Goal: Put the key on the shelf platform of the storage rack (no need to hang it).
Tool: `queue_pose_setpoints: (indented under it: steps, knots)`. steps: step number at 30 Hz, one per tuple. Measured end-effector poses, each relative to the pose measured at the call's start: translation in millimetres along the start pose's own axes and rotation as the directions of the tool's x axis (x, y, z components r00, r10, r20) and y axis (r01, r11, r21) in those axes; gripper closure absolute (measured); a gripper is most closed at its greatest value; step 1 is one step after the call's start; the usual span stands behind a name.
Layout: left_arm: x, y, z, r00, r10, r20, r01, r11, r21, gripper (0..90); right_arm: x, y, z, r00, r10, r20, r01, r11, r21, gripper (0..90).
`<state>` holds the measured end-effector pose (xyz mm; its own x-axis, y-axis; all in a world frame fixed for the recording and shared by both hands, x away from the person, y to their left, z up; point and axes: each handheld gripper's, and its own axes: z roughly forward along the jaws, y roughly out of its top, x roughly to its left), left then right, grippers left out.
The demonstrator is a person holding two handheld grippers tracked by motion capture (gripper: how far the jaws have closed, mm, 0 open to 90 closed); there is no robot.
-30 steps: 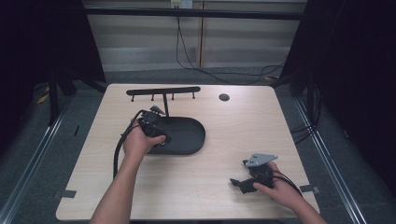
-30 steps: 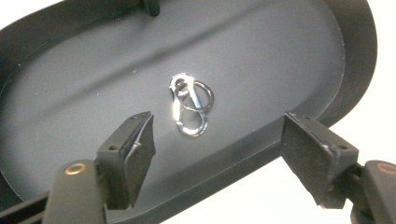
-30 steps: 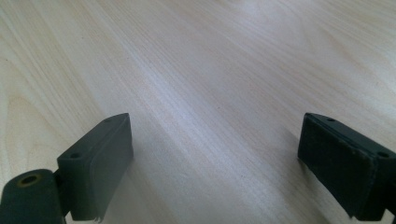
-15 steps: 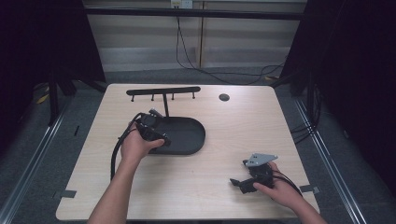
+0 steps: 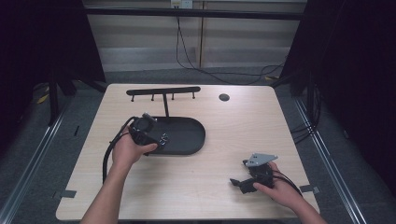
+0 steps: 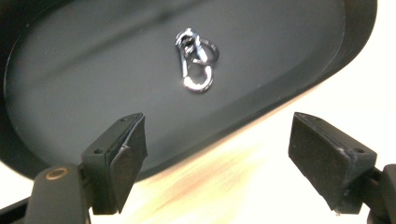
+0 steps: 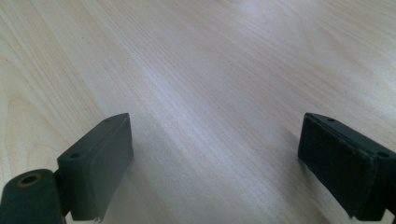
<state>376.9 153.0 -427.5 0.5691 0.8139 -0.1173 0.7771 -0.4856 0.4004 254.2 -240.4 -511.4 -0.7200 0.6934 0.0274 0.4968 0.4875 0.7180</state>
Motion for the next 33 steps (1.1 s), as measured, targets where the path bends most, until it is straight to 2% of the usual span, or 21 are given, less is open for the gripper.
queue_pose_setpoints:
  steps: [4, 6, 7, 10, 14, 20, 21, 26, 33]
  knots:
    - [1.9, -3.7, -3.8, 0.9999, 0.006, -0.008, -0.006, 1.0000, -0.001, 19.2, 0.0, 0.0, 0.0, 1.0000, 0.000, 0.000, 0.000, 1.000, 0.000, 9.7]
    - [2.8, -5.7, -5.4, 0.9999, -0.004, -0.010, 0.004, 1.0000, -0.004, 19.2, 0.0, 0.0, 0.0, 1.0000, 0.000, 0.000, 0.000, 1.000, 0.000, 9.7]
    - [4.0, -6.4, -6.6, 1.0000, 0.002, -0.005, -0.002, 1.0000, 0.004, 19.2, 0.0, 0.0, 0.0, 1.0000, 0.000, 0.000, 0.000, 1.000, 0.000, 9.7]
    - [5.1, -8.9, -8.4, 0.9999, -0.011, -0.002, 0.011, 0.9999, -0.012, 19.0, 0.0, 0.0, 0.0, 1.0000, 0.000, 0.000, 0.000, 1.000, 0.000, 9.8]
    - [6.6, -11.6, -11.7, 0.9999, -0.009, 0.007, 0.009, 0.9998, -0.018, 17.2, 0.0, 0.0, 0.0, 1.0000, 0.000, 0.000, 0.000, 1.000, 0.000, 9.7]
    - [8.4, -16.7, -15.4, 0.9997, 0.016, 0.017, -0.016, 0.9998, -0.014, 15.8, 0.0, 0.0, 0.0, 1.0000, 0.000, 0.000, 0.000, 1.000, 0.000, 9.7]
    - [8.2, -17.7, -15.7, 0.9998, 0.000, 0.021, 0.000, 0.9998, -0.019, 15.6, 0.0, 0.0, 0.0, 1.0000, 0.001, 0.000, -0.001, 1.000, 0.000, 9.7]
    - [10.8, -21.5, -20.1, 0.9992, -0.012, 0.037, 0.012, 0.9999, -0.012, 15.7, -0.1, 0.0, 0.0, 1.0000, -0.001, 0.000, 0.001, 1.000, 0.000, 9.7]
    - [11.4, -28.1, -23.5, 0.9990, -0.005, 0.044, 0.005, 1.0000, 0.005, 15.9, -0.1, 0.0, 0.0, 1.0000, -0.001, 0.000, 0.001, 1.000, 0.000, 9.7]
